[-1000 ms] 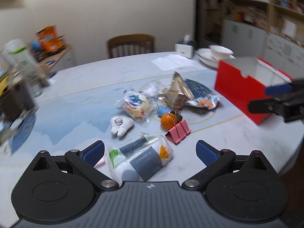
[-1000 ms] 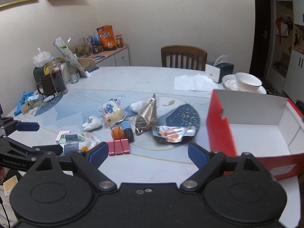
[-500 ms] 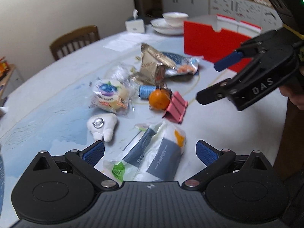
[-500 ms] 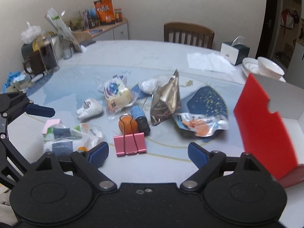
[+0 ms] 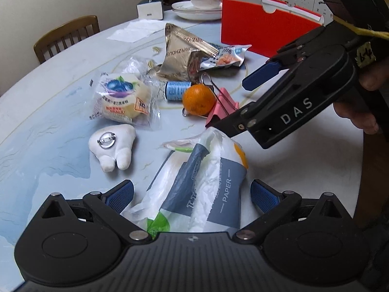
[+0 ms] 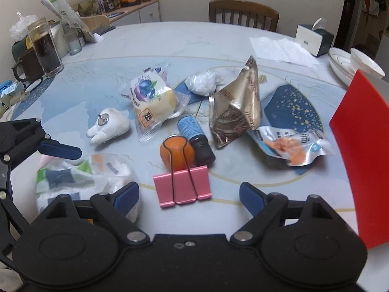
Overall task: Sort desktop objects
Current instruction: 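Grasp the pink binder clip with the right tool while the left tool grasps the tissue pack, then carry the binder clip and tissue pack over the red box with both tools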
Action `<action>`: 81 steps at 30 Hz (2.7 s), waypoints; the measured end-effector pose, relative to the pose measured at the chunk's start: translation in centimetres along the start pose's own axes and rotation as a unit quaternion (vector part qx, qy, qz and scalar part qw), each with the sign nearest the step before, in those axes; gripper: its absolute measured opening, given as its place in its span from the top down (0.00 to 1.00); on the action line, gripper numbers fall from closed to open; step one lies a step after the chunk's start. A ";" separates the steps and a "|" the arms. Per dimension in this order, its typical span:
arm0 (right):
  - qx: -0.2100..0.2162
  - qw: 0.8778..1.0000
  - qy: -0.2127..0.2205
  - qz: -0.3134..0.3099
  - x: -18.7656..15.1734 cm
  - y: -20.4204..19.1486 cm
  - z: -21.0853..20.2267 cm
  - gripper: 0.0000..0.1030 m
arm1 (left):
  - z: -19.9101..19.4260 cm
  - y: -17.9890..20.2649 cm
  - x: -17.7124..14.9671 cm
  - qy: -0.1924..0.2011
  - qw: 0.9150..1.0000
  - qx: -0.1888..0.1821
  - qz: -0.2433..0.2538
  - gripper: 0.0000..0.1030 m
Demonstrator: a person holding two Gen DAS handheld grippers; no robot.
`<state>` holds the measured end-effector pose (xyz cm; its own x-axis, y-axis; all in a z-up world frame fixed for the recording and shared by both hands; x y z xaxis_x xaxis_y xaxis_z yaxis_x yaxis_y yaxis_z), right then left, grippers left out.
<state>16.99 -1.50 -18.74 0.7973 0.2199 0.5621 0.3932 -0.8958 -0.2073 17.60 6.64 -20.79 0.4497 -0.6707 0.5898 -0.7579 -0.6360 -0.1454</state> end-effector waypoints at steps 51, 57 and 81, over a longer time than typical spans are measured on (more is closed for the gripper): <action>-0.028 0.993 -0.107 -0.034 -0.8 1.5 -3.6 0.52 | -1.0 -0.8 0.3 0.010 0.997 0.013 -0.074 0.49; -0.029 0.995 -0.091 -0.019 -0.9 2.1 -5.3 0.52 | -1.4 -0.4 0.5 0.012 0.997 0.004 -0.074 0.56; -0.006 1.000 -0.010 -0.005 2.7 7.7 -11.6 0.52 | -4.1 2.5 8.8 0.040 0.996 0.023 -0.077 0.66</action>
<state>16.89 -12.29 -9.56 0.8018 0.2365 0.5488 0.3964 -0.8977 -0.1922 17.70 0.77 -12.69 0.5185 -0.5314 0.6699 -0.6592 -0.7474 -0.0826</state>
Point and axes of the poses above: each gripper's, at about its wrist camera, not at the fingertips, and z roughly the way its jaws point, y to its right, x to its top, the point moved 7 cm from there along z, roughly the way its jaws point, and after that the axes turned 10 degrees about z, right-handed, at the moved point
